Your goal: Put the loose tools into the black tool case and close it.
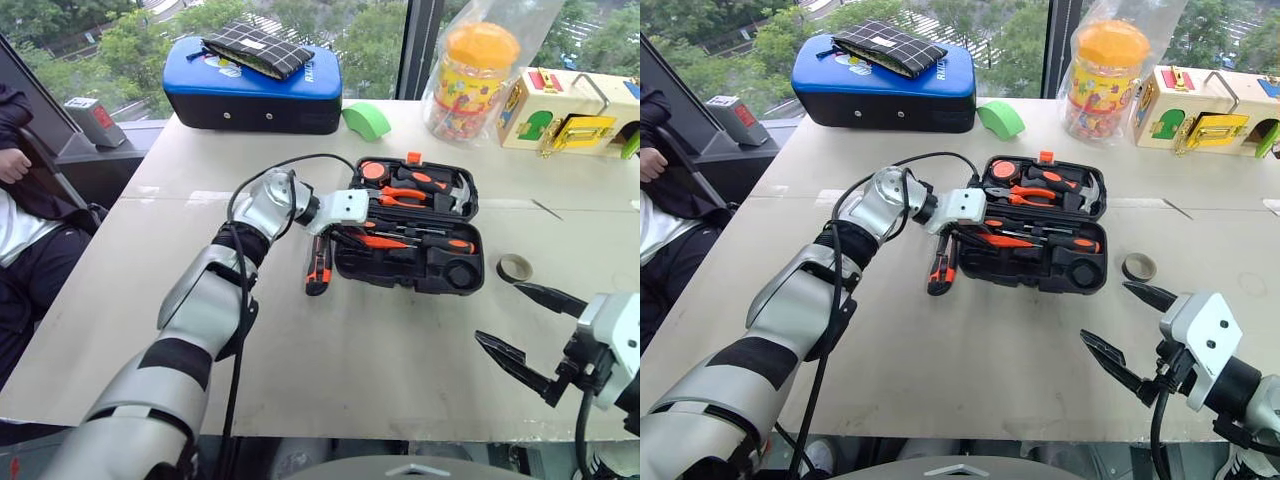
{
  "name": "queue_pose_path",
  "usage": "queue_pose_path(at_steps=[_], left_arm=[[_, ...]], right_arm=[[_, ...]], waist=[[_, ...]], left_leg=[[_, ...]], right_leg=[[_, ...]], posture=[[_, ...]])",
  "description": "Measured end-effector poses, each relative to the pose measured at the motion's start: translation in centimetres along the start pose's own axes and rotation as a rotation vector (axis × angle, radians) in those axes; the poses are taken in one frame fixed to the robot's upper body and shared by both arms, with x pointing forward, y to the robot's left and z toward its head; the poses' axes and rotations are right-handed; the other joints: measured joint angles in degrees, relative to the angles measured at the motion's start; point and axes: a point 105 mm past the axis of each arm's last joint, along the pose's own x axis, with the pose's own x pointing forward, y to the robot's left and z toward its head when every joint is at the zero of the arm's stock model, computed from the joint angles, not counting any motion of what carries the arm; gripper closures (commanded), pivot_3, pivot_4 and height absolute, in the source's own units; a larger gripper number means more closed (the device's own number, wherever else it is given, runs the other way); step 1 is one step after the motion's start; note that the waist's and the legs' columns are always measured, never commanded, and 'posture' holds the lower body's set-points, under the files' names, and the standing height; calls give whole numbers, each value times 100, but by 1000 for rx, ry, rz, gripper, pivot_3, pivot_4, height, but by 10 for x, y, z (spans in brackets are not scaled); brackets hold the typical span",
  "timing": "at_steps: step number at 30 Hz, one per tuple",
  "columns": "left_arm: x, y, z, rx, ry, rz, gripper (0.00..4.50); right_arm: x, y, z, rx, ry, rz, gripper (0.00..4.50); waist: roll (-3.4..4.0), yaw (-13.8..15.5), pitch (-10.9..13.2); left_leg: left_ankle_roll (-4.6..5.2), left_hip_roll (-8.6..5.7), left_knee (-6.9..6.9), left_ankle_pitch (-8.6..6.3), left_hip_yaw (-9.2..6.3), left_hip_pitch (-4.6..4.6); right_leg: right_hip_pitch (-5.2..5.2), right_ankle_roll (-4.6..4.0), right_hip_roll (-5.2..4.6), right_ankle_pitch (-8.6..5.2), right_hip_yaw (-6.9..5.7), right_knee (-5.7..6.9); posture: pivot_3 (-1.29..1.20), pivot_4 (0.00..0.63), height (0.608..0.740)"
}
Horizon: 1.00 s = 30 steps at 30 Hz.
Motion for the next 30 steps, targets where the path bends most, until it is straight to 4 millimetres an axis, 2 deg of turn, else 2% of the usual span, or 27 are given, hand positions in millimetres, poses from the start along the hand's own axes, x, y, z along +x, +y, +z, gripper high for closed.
queue_pose_path(at_steps=[7, 9, 11, 18, 19, 21, 23, 27, 30], left_arm=[[2, 1, -1, 49, 10, 14, 4138], [3, 3, 1, 45, 9, 17, 3119], [2, 5, 0, 28, 3, 35, 2352], [-18, 5, -4, -134, -74, 25, 2352], [-21, 6, -2, -167, -106, 31, 2859], [-25, 8, 1, -224, -165, 53, 3563], [-21, 4, 4, -289, -231, 75, 4490], [-3, -10, 8, -389, -284, 92, 4490], [-1, -13, 13, -397, -291, 116, 4490]], right_arm=[[2, -2, 2, -7, -7, -13, 0], [2, -2, 2, -7, -4, -14, 0], [2, -1, 3, -4, -5, -8, 0], [1, 0, -2, 19, 11, -17, 0], [3, 1, -2, 23, 6, -13, 0], [5, 1, -1, 26, -7, -18, 0], [6, 1, 1, 21, -18, -23, 0], [10, 1, 3, 19, -29, -16, 0], [11, 1, 4, 16, -33, -16, 0]], waist=[[0, 2, -3], [-1, 8, -4], [-2, 4, -3], [-1, -10, -2], [-1, -10, -2], [1, -10, -4], [3, -9, -4], [2, 12, -4], [2, 8, -4]], left_leg=[[0, 2, 3, 0, 0, 5], [0, 2, 5, 0, 0, 5], [0, 2, 6, 0, 0, 4], [0, 6, 4, 0, -6, -2], [0, 8, 4, 0, -5, -1], [0, 15, 5, 0, -3, 0], [0, 17, 6, 0, -2, 1], [-1, 18, 10, 1, -7, -3], [-2, 18, 9, 1, -6, 0]], right_leg=[[1, 0, 5, 0, 1, 10], [3, 0, 5, 0, 0, 11], [3, 0, 5, 0, 0, 11], [-3, -1, 24, 0, -2, 11], [-3, -1, 24, 0, -1, 11], [-2, -1, 22, 0, 2, 12], [-2, -1, 18, 0, 6, 12], [-3, -1, 16, 0, 4, 14], [-2, -2, 17, 0, 6, 15]], posture=[[0, 150, 740], [0, 150, 740], [0, 150, 740], [0, 150, 740], [0, 150, 740], [0, 150, 740], [0, 150, 740], [0, 150, 740], [0, 150, 740]])
